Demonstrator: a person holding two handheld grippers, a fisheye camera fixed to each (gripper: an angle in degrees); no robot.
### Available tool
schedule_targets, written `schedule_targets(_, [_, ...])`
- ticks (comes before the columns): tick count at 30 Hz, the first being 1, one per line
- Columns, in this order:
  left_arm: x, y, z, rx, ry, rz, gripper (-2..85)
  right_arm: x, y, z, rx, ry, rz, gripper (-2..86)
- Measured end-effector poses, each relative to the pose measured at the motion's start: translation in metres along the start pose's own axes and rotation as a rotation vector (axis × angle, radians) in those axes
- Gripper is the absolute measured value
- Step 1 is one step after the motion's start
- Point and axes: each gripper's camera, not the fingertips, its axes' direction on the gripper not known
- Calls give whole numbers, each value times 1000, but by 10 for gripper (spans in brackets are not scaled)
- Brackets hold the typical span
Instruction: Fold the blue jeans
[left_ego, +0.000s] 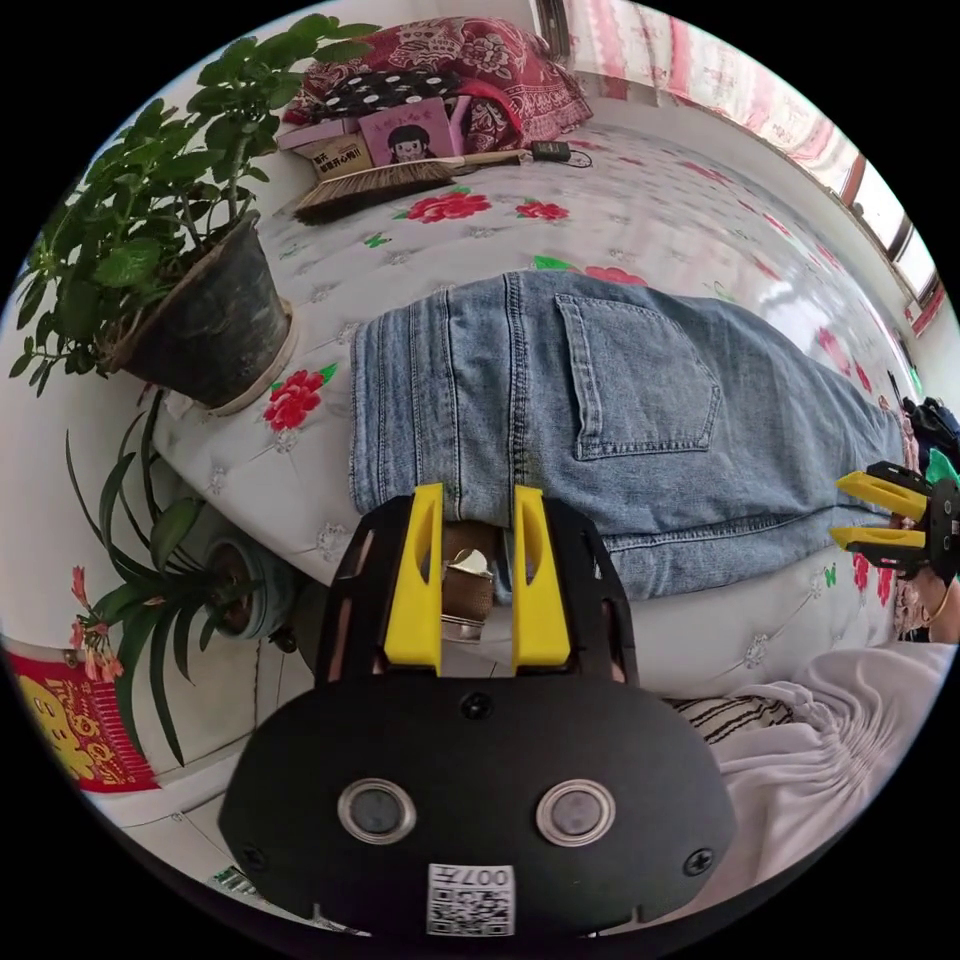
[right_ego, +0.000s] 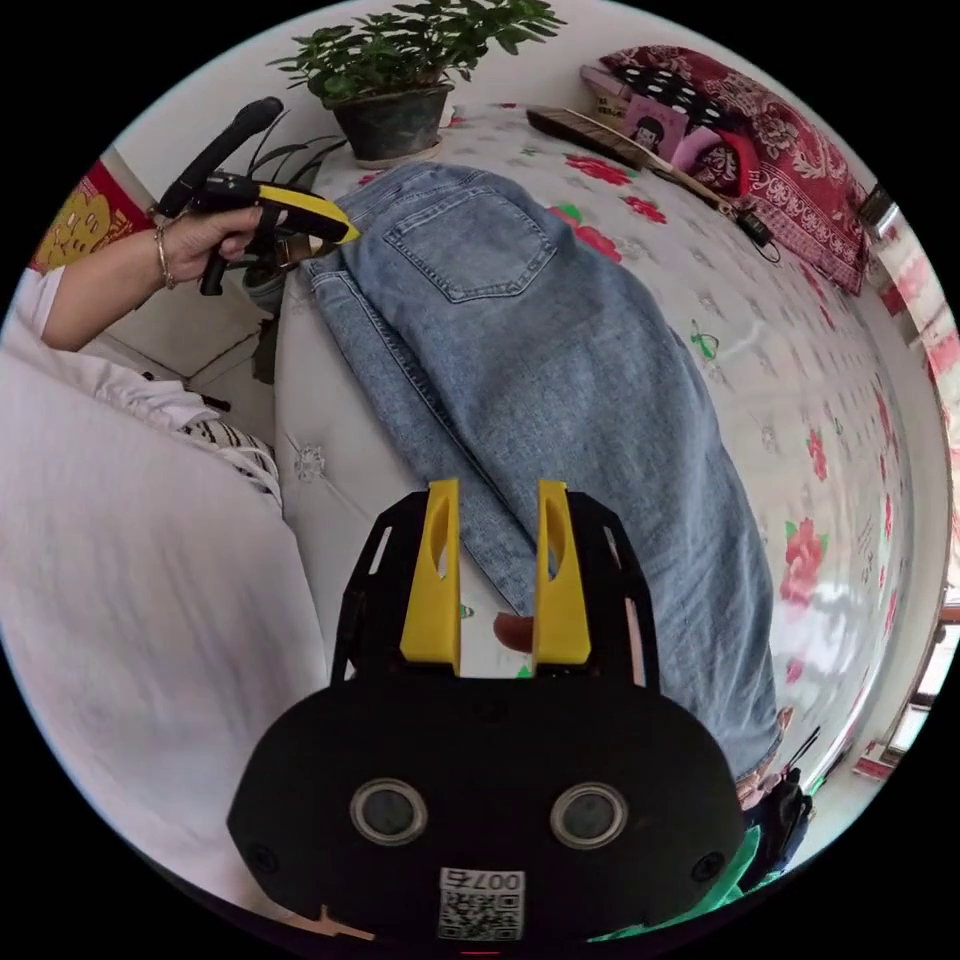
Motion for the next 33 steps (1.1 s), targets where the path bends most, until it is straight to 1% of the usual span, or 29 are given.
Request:
schedule_targets(1, [0, -2, -1, -2, 1, 4, 96, -5, -11, 18, -50, 20, 1, 58])
schedule_targets(3, [-1, -6, -7, -7, -45, 9, 49, -5, -23, 39, -115, 39, 38, 49])
schedule_targets(5, [-4, -8, -15, -7, -16, 16, 9, 1, -31, 45, -114, -35, 96, 31])
schedule_targets(7, [-10, -8, -28, 16, 19, 16, -1, 3, -31, 41, -72, -57, 136, 15])
schedule_targets(12, [-28, 7, -111, 160, 142, 4, -8, -4, -20, 8, 35, -12, 143, 0])
schedule_targets(15, [-20, 28, -141, 176, 114, 78, -8, -19, -3, -11, 83, -1, 80, -1])
schedule_targets(16, [-17, 32, -139, 162, 106, 88, -8, -24, 4, -8, 83, -22, 64, -1])
schedule_targets(18, [-7, 52, -94, 45, 70, 93, -5, -32, 10, 17, 40, -81, 61, 0])
schedule_targets(20, [-4, 63, -52, -51, 79, 24, -1, -38, 12, 61, -30, -143, 72, 1])
schedule_targets(22, [-5, 64, -51, -28, 100, -33, 4, -37, 11, 112, -165, -215, 101, 5])
schedule_targets(24, [-4, 57, -74, 2, 84, -18, 7, -28, 12, 111, -147, -245, 89, 13])
schedule_targets(27, [-10, 52, -112, 74, 12, 48, -1, 12, 24, 76, -12, -244, 92, 29])
schedule_targets(29, [-17, 42, -131, 136, 10, 44, 1, 72, 35, 52, 107, -267, 181, 41])
schedule_targets(30, [-20, 29, -138, 167, 19, 42, 7, 91, 37, 48, 138, -281, 214, 44])
schedule_targets(31, [-20, 22, -139, 177, 27, 45, 12, 131, 39, 44, 190, -325, 283, 51])
schedule_targets(32, [-17, 4, -138, 197, 47, 64, 25, 152, 38, 44, 208, -351, 317, 55])
schedule_targets(33, [-10, -14, -130, 210, 55, 92, 42, 192, 34, 48, 231, -402, 374, 63])
